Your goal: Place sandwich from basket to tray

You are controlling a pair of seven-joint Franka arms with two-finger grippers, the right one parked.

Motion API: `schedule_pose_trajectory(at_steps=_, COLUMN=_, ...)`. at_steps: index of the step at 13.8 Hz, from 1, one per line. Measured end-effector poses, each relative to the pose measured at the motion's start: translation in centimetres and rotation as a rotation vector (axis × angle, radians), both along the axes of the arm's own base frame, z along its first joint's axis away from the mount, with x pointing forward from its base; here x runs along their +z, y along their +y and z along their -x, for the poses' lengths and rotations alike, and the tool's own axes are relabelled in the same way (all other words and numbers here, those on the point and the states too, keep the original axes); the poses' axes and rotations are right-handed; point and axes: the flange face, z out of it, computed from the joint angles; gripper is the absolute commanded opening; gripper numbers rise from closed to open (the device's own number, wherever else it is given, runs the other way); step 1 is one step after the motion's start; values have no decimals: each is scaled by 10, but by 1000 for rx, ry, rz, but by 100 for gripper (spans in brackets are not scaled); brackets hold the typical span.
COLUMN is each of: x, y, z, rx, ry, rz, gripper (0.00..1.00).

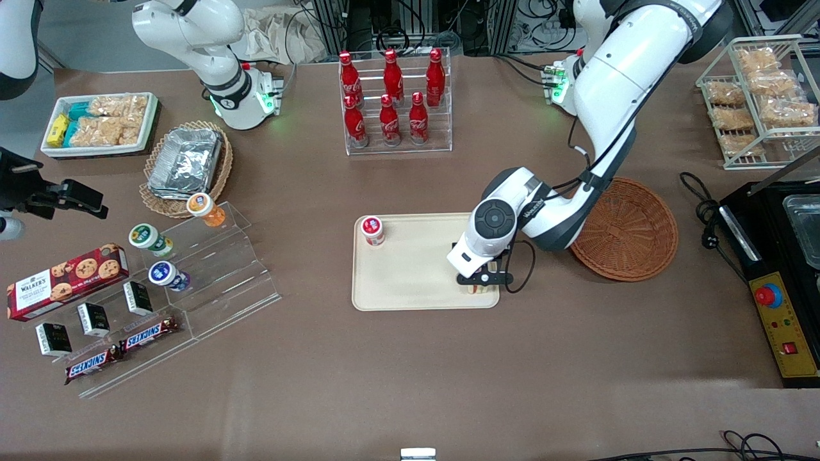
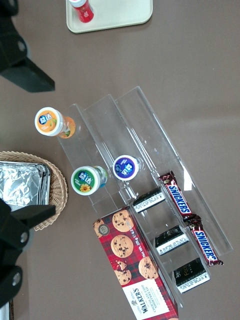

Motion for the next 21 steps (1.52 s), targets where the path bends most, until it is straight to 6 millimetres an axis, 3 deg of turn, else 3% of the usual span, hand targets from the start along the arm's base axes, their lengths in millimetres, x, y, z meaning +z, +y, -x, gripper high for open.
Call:
schedule_pose_trajectory(at_steps=3, x=5, y=-2, z=-3, rx=0, ry=-10, rz=6, gripper=100)
schedule_pose_trajectory(at_steps=5, x=23, y=-2, z=-15, rx=9, ry=-15, rz=-5, gripper=100)
schedule_pose_trajectory(at_steps=7, x=59, y=2, z=-30, rx=16, ry=-7, rz=-43, gripper=100)
schedule_pose_trajectory(at_steps=11, x=157, y=23, z=-49, rx=-34, ry=-51, rz=-78, gripper=100)
schedule_pose_trajectory(at_steps=16, x=235, y=107, z=-71, rx=-41, ry=-98, rz=-102, gripper=100)
schedule_pose_trajectory(at_steps=21, x=271, y=193, z=-86, rx=-83, ry=-75, rz=-78, gripper=99)
